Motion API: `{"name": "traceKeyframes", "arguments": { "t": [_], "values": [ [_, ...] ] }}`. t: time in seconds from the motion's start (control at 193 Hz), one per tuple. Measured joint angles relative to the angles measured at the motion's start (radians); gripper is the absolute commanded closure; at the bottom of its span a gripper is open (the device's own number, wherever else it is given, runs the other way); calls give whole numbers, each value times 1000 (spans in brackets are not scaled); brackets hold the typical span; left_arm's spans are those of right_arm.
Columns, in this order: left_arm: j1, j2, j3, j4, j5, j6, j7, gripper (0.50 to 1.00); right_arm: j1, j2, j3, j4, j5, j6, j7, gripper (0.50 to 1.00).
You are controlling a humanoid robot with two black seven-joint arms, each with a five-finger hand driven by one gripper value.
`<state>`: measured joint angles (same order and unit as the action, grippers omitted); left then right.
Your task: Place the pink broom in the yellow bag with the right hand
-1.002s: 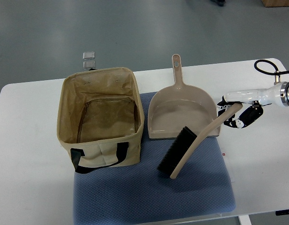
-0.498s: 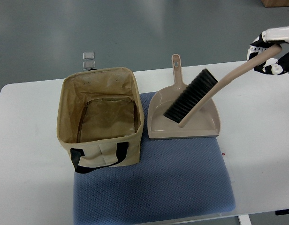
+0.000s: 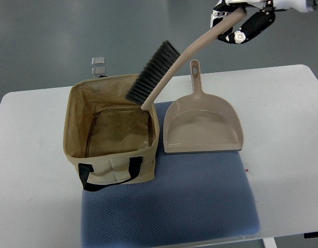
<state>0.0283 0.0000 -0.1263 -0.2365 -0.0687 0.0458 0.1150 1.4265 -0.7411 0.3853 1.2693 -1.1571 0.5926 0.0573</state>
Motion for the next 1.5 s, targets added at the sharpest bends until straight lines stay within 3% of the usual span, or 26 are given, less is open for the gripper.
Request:
{"name": "traceKeyframes", "arguments": {
  "t": [0.177,0.363,0.54,0.857,0.867,0.883,0.909,0.924,0.945,0.96,0.966,0.971,0.976,0.981,0.986,0.992,1.012,1.5],
  "values": [
    [-2,0,0,-9,0,0,0,500,3,214,0,-157,-95,-3,0,1000],
    [-4,0,-5,-38,0,2,0,500,-5,372,0,-286,-164,-18,2,1000],
    [-5,0,-7,-51,-1,2,0,500,-13,467,-4,-351,-191,-23,3,1000],
    [-6,0,-8,-47,-5,2,0,500,-83,565,-24,-361,-257,-24,9,1000],
    [-6,0,-8,-47,-5,2,0,500,-86,566,-24,-361,-259,-24,9,991],
    [-6,0,-9,-46,-5,2,0,500,-90,567,-25,-360,-261,-24,10,926],
    [-6,0,-9,-46,-5,2,0,500,-94,567,-26,-360,-263,-24,10,873],
    [-6,0,-9,-46,-5,2,0,500,-97,568,-26,-360,-264,-24,11,814],
    [-6,0,-9,-46,-5,2,0,500,-99,569,-26,-360,-266,-24,11,785],
    [-6,0,-9,-45,-5,2,0,500,-100,569,-26,-360,-267,-24,11,718],
    [-6,0,-9,-45,-5,2,0,500,-101,569,-26,-360,-267,-24,11,718],
    [-6,0,-9,-45,-5,2,0,500,-101,569,-26,-360,-267,-24,11,677],
    [-6,0,-9,-45,-5,2,0,500,-101,569,-26,-360,-267,-24,11,677],
    [-6,0,-9,-45,-5,2,0,500,-101,570,-26,-360,-267,-24,11,634],
    [-6,0,-9,-45,-5,2,0,500,-102,570,-26,-360,-268,-24,11,634],
    [-6,0,-9,-45,-5,2,0,500,-102,570,-26,-360,-268,-24,11,589],
    [-6,0,-9,-45,-5,2,0,500,-103,570,-26,-359,-268,-23,12,560],
    [-5,0,-9,-44,-5,2,0,500,-50,507,68,-347,-249,-30,12,560]
  ]
}}
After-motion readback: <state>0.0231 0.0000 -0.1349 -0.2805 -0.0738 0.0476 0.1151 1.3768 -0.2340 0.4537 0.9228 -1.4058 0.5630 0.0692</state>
